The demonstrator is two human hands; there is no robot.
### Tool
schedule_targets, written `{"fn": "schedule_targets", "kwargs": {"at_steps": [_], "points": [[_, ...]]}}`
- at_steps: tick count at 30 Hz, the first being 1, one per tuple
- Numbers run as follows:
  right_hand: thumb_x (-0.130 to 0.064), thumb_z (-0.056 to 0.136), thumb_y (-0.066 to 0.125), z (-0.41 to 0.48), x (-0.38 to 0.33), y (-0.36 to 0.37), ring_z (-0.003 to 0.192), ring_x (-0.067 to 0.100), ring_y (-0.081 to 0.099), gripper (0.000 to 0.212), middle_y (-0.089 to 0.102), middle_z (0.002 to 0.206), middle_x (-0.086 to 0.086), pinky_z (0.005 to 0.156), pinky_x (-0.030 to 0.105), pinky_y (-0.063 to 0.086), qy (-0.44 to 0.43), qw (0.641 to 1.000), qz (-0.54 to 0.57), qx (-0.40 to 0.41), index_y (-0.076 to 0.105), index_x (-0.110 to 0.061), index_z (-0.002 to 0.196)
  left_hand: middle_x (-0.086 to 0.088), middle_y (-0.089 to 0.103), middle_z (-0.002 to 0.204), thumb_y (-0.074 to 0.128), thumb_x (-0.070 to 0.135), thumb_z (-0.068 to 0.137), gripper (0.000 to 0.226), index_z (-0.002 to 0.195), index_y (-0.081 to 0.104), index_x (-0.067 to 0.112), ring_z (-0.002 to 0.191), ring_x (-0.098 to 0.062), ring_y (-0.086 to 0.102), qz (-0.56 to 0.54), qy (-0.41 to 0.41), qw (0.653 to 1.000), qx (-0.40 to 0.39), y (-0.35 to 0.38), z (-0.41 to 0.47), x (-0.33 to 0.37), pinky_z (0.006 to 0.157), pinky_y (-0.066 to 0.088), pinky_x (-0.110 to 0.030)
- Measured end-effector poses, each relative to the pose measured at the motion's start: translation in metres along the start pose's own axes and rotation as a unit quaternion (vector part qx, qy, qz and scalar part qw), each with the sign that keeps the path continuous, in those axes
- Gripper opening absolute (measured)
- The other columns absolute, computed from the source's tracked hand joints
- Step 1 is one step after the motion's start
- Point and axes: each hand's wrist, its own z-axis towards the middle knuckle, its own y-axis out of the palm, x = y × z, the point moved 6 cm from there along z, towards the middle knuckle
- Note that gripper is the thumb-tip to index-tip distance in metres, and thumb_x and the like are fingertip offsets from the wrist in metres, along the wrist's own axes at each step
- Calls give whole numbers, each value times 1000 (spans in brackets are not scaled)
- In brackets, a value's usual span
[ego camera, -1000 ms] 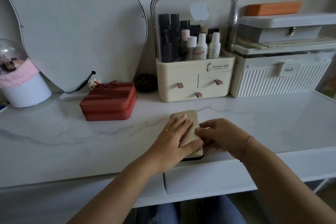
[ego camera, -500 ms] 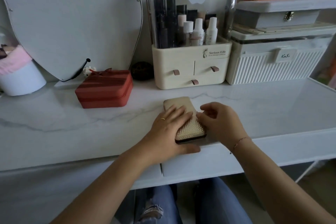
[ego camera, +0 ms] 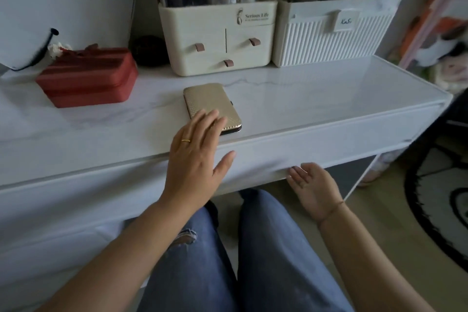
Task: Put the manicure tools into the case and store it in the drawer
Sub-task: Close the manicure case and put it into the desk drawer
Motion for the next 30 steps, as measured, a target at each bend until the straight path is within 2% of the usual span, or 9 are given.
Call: {"fn": "schedule_targets", "kwargs": {"at_steps": [4, 14, 18, 19, 21, 23, 25, 27, 30], "points": [[-14, 92, 44, 2, -2, 4, 120, 30, 48, 41, 47, 130, 14, 105, 39, 37, 73, 993, 86, -38, 41, -1, 131, -11, 42, 144, 46, 41, 91, 56, 136, 42, 9, 138, -29, 32, 2, 8, 1000, -11, 2, 1, 0, 112, 29, -42], [-19, 87, 47, -13, 2, -10, 116, 24, 52, 42, 52, 131, 8, 100, 34, 38, 119, 985, 107, -56, 47, -7, 128, -9, 34, 150, 34, 52, 91, 65, 140, 37, 10, 142, -26, 23, -37, 1, 996, -77, -4, 2, -1, 114, 24, -42], [-25, 92, 47, -32, -14, -38, 96, 26, 58, 21, 59, 96, 11, 86, 36, 46, 38, 995, -94, -17, 55, -7, 98, -10, 36, 149, 36, 53, 90, 64, 139, 41, 12, 140, -27, 26, -21, 11, 998, -58, -14, 0, 11, 113, 19, -44], [-27, 91, 50, -36, -30, -51, 89, 25, 56, 19, 56, 88, 11, 80, 36, 47, -57, 974, -218, 42, 55, -10, 91, -10, 41, 145, 38, 51, 91, 61, 135, 45, 10, 137, -29, 32, -15, 35, 998, -46, -17, 0, 19, 113, 22, -43], [-28, 87, 57, -60, -75, -61, 90, 21, 48, 19, 52, 94, 10, 86, 39, 45, -315, 838, -417, 161, 53, -12, 97, -9, 54, 131, 41, 47, 92, 53, 126, 55, 9, 125, -28, 46, -31, 72, 997, -27, -22, 0, 36, 105, 33, -40], [-30, 84, 58, -86, -99, -42, 106, 19, 41, 34, 48, 114, 8, 97, 40, 33, -492, 687, -513, 152, 51, -14, 113, -4, 66, 109, 43, 45, 93, 45, 112, 65, 11, 103, -25, 58, -71, 78, 994, -21, -24, -1, 54, 90, 43, -36], [-39, 84, 52, -92, -101, -20, 118, 18, 40, 36, 50, 123, 1, 105, 41, 24, -526, 589, -608, 83, 55, -21, 115, 2, 67, 85, 38, 49, 92, 46, 96, 71, 17, 85, -21, 60, -113, 49, 991, -48, -20, -4, 66, 75, 46, -35], [-47, 86, 44, -89, -96, -12, 115, 17, 45, 34, 57, 116, -2, 110, 46, 19, -514, 533, -671, 43, 59, -26, 108, 8, 55, 67, 31, 54, 90, 53, 79, 69, 19, 72, -18, 53, -134, 13, 987, -85, -14, -10, 72, 63, 45, -34], [-51, 87, 40, -95, -100, -16, 106, 16, 48, 33, 61, 101, -6, 108, 47, 22, -530, 517, -671, 41, 62, -29, 98, 8, 36, 55, 29, 54, 90, 55, 57, 51, 16, 62, -14, 40, -122, 13, 989, -85, -16, -15, 77, 53, 34, -30]]}}
